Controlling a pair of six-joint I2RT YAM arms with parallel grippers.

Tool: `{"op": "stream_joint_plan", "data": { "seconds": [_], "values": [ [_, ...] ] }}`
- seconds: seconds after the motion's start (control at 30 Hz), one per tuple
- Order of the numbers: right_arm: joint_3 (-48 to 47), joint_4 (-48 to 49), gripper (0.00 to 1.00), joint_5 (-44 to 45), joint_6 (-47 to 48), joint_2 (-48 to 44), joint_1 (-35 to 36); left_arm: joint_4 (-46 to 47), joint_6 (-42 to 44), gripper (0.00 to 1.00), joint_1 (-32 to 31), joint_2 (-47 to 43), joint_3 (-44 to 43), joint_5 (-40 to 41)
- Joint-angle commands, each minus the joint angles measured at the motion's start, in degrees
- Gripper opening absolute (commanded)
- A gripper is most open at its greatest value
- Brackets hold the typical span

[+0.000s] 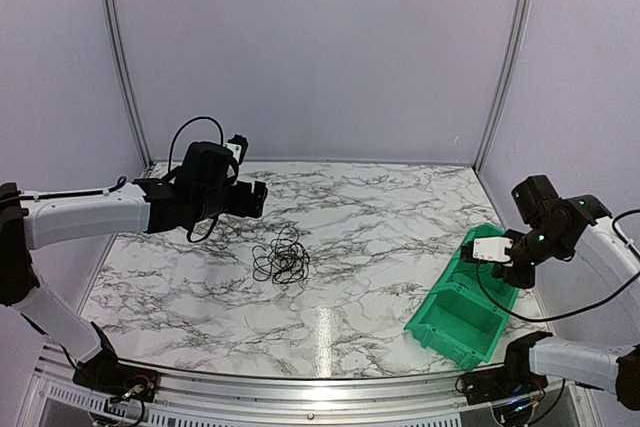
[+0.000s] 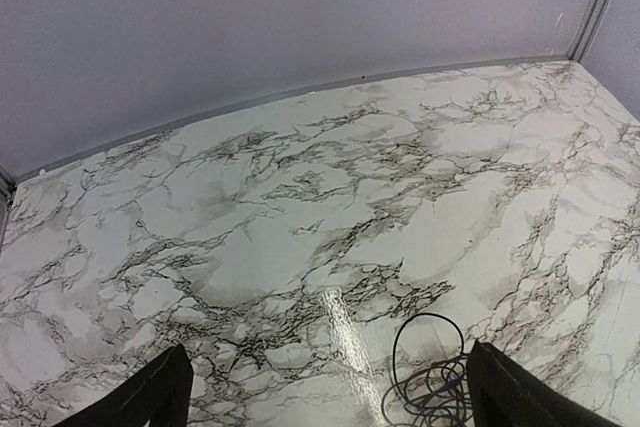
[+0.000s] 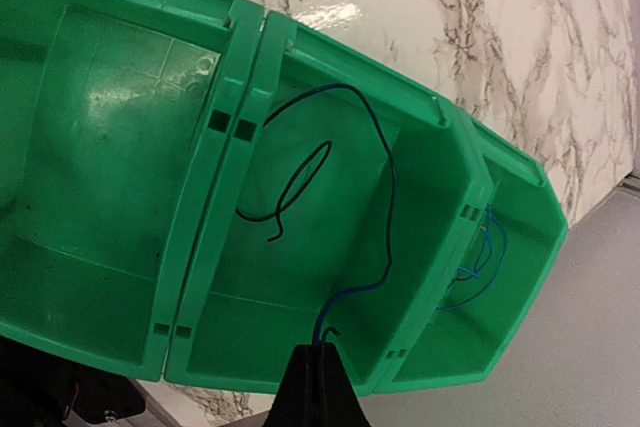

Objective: Untangle the cables

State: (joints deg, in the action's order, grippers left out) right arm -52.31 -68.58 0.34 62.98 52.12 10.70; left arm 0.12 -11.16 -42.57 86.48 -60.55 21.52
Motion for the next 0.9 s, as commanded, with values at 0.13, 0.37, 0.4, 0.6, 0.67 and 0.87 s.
{"op": "stream_joint_plan", "data": {
  "seconds": [0.13,0.37,0.4,0.6,0.67,0.87],
  "values": [
    [5.2,3.5,0.0,-2.1,0.4,3.2,-0.3,-0.7,0.6,0.99,0.2,-2.3,1.1,0.1],
    [7.5,6.1,0.0,-3.0,-1.2,7.9,-0.2,-0.7,0.2,0.99,0.2,-2.6,1.3,0.4],
    [7.8,6.2,0.04,-2.9,-1.2,8.3,-0.3,-0.7,0.1,0.99,0.2,-2.8,1.3,0.6],
    [5.7,6.2,0.38,-1.1,-1.7,8.1,-0.2,1.1,0.6,0.99,0.2,-3.2,1.6,0.2],
    [4.1,6.3,0.49,-1.5,-1.7,7.1,-0.2,1.1,0.8,0.99,0.2,-3.2,1.6,-0.4],
    [-3.9,4.5,0.56,-4.6,-2.4,7.8,-0.3,1.2,1.0,0.99,0.2,-3.4,1.7,-0.8]
  ]
}}
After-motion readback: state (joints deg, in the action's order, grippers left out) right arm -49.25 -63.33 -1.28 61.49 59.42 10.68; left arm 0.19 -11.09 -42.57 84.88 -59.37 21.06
